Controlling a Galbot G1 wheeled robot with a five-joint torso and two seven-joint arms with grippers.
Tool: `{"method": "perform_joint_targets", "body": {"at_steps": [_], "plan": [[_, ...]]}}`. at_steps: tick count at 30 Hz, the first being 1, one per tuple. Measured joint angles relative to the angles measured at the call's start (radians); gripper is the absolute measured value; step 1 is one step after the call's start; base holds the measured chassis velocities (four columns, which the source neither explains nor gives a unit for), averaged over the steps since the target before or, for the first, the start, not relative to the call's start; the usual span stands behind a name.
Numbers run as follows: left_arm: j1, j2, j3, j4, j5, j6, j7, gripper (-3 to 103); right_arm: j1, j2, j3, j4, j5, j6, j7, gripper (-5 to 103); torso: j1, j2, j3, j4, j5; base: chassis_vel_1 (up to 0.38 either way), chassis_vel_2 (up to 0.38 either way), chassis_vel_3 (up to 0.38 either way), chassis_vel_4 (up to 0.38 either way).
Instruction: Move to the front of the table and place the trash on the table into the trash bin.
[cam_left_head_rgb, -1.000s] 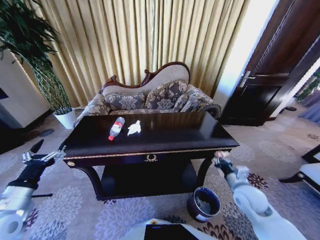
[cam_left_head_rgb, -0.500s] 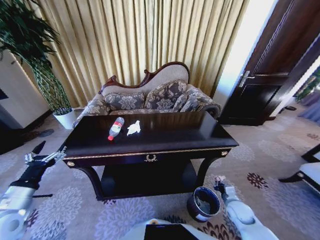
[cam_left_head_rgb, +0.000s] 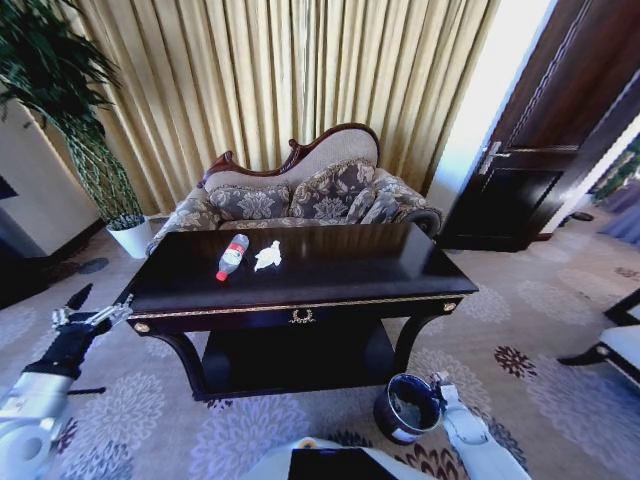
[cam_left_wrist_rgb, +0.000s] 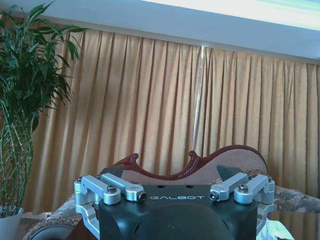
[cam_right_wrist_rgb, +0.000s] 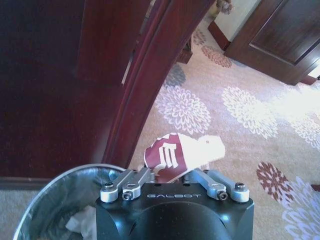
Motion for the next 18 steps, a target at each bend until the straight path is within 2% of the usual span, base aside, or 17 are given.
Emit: {"method": "perform_joint_targets", "body": {"at_steps": [2, 3, 5, 8, 11, 14, 16, 17, 18], "plan": [[0.005, 0.001, 0.002, 0.000, 0.000, -0.001, 0.000, 100, -0.001, 0.006, 0.002, 0.014, 0.001, 0.001, 0.003, 32, 0.000, 0.000, 0.000, 0.0000, -0.0002, 0.000, 0.000, 0.000, 0.000], [0.005, 0.001, 0.002, 0.000, 0.000, -0.001, 0.000, 100, -0.001, 0.006, 0.002, 0.014, 0.001, 0.001, 0.003, 32, 0.000, 0.000, 0.000, 0.0000, -0.0002, 0.000, 0.000, 0.000, 0.000], [0.009, 0.004, 0.002, 0.000, -0.002, -0.003, 0.001, 100, -0.002, 0.009, 0.003, 0.022, -0.008, 0.001, 0.006, 42, 0.000, 0.000, 0.000, 0.0001, 0.0001, 0.000, 0.000, 0.000, 0.000], [0.008, 0.009, 0.002, 0.001, -0.005, -0.004, 0.001, 100, -0.004, 0.009, 0.004, 0.026, -0.024, 0.002, 0.008, 48, 0.000, 0.000, 0.000, 0.0000, 0.0000, 0.000, 0.000, 0.000, 0.000], [0.007, 0.019, 0.001, 0.003, -0.008, -0.005, 0.002, 100, -0.004, 0.008, 0.010, 0.025, -0.031, 0.002, 0.021, 65, 0.000, 0.000, 0.000, 0.0000, -0.0001, 0.000, 0.000, 0.000, 0.000], [0.010, 0.024, 0.001, 0.001, -0.009, -0.005, 0.005, 100, -0.005, 0.010, 0.015, 0.023, -0.032, 0.002, 0.034, 70, 0.000, 0.000, 0.000, 0.0000, 0.0000, 0.000, 0.000, 0.000, 0.000], [0.007, 0.027, 0.005, -0.002, -0.009, -0.005, 0.009, 100, -0.009, 0.012, 0.019, 0.023, -0.032, 0.003, 0.039, 80, 0.000, 0.000, 0.000, 0.0000, 0.0000, 0.000, 0.000, 0.000, 0.000], [0.007, 0.027, 0.005, -0.002, -0.009, -0.005, 0.009, 100, -0.009, 0.012, 0.019, 0.023, -0.032, 0.003, 0.039, 80, 0.000, 0.000, 0.000, 0.0000, 0.0000, 0.000, 0.000, 0.000, 0.000], [0.004, 0.028, 0.007, -0.003, -0.009, -0.005, 0.009, 100, -0.011, 0.014, 0.021, 0.025, -0.031, 0.004, 0.040, 86, 0.000, 0.000, 0.000, -0.0001, 0.0000, 0.000, 0.000, 0.000, 0.000]]}}
